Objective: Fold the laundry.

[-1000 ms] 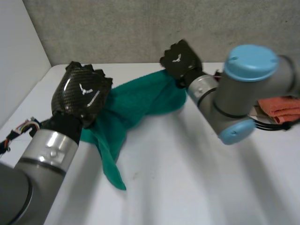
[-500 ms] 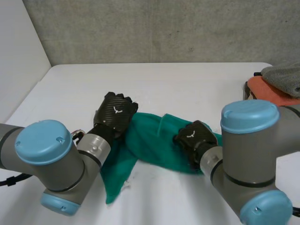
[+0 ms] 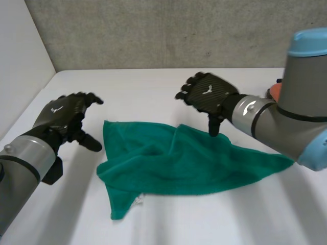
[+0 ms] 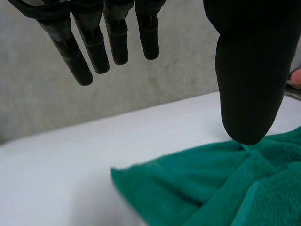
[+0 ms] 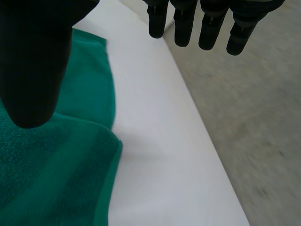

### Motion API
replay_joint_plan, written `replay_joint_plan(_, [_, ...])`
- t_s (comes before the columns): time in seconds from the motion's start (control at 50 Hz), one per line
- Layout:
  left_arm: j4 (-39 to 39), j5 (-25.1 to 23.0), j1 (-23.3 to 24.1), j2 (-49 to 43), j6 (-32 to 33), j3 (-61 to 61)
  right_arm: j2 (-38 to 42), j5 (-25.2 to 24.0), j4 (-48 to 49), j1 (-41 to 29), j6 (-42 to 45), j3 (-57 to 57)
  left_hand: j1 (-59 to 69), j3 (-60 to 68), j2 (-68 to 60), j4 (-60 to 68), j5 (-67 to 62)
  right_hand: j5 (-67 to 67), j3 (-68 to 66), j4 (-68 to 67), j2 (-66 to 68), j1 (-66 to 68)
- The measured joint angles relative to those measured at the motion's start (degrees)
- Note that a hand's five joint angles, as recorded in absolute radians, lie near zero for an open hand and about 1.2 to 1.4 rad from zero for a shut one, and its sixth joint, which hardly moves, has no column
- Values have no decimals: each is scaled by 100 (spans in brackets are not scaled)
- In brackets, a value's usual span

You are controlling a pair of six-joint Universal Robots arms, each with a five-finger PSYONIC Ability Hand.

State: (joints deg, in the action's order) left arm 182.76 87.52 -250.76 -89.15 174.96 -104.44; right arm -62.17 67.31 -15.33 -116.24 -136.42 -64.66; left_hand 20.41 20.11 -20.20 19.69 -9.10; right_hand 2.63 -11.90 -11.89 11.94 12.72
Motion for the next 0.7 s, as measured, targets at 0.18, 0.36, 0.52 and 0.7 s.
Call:
replay_joint_plan(0.18, [-175,-170,-558,-450,-674,-342,1450,-648,-11,-83,896,867,0,0,0,0,-6,138,-184,-179,69,22])
replay_joint_plan(0.36, [-149,-369,-612,-1228,-469,-381,2652,-430,46,-110,1723,1704,0,0,0,0,-6,907,-921,-935,845,837])
replay_joint_plan(0.52, [-108,-381,-604,-1513,313,-360,3161,-313,85,-112,1857,2176,0,0,0,0,-6,3628,-3724,-3728,3762,3693])
replay_joint_plan(0.7, [-86,-376,-572,-1501,584,-368,2814,-183,653,-198,1650,2105,0,0,0,0,0,5349,-5593,-5649,5555,5137])
